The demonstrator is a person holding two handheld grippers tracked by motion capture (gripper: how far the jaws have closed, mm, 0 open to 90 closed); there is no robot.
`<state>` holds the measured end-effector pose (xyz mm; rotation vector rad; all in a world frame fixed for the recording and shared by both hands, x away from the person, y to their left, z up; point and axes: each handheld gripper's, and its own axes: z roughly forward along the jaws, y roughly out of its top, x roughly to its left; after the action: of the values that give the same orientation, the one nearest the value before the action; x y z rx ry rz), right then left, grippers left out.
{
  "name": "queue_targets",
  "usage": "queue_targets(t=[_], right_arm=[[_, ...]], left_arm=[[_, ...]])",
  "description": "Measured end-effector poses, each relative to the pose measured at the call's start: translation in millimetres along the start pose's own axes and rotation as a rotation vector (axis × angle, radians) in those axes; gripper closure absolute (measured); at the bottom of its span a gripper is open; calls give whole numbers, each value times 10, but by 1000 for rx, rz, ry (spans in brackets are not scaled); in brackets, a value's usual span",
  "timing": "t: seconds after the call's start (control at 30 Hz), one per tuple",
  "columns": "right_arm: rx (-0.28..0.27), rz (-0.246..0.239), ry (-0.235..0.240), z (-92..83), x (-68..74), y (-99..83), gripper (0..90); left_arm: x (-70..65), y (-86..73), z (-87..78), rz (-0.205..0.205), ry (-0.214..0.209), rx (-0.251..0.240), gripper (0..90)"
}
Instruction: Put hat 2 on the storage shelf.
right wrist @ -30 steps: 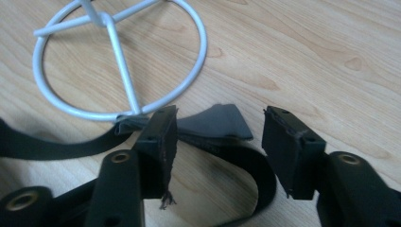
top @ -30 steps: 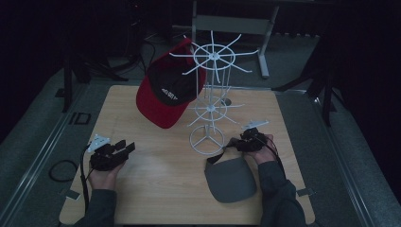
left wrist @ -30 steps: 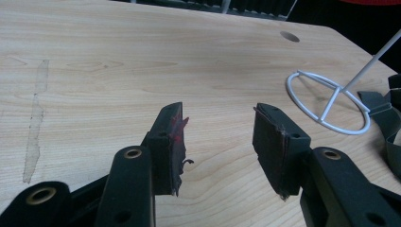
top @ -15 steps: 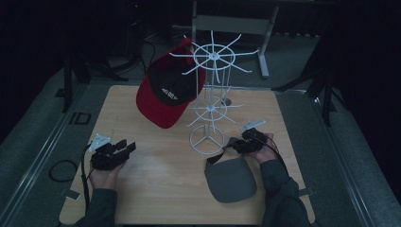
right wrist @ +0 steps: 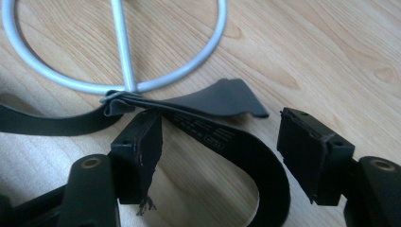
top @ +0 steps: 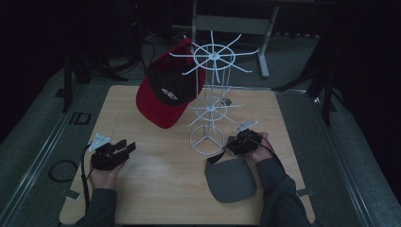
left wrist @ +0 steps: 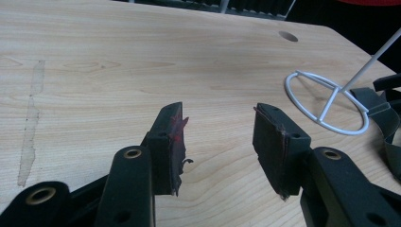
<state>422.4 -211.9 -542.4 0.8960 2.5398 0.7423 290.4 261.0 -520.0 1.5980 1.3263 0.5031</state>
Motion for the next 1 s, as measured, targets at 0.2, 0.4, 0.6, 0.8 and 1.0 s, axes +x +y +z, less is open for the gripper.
queue_targets(t=[0.2, 0.4, 0.6, 0.8, 1.0], right_arm=[[3, -30, -6, 34, 38, 28, 469], [1, -52, -19, 49, 94, 51, 566], [3, -27, -36, 36, 108, 72, 811], [-69, 67, -20, -76, 57, 77, 892], [-136, 124, -10, -224, 15, 74, 894]], left_arm=[[10, -3, -12, -1, 3, -3, 540], [8, -9, -9, 1, 4, 1, 539], [3, -10, -7, 3, 3, 1, 539], [10, -16, -13, 0, 4, 2, 538], [5, -18, -12, 1, 5, 1, 538]])
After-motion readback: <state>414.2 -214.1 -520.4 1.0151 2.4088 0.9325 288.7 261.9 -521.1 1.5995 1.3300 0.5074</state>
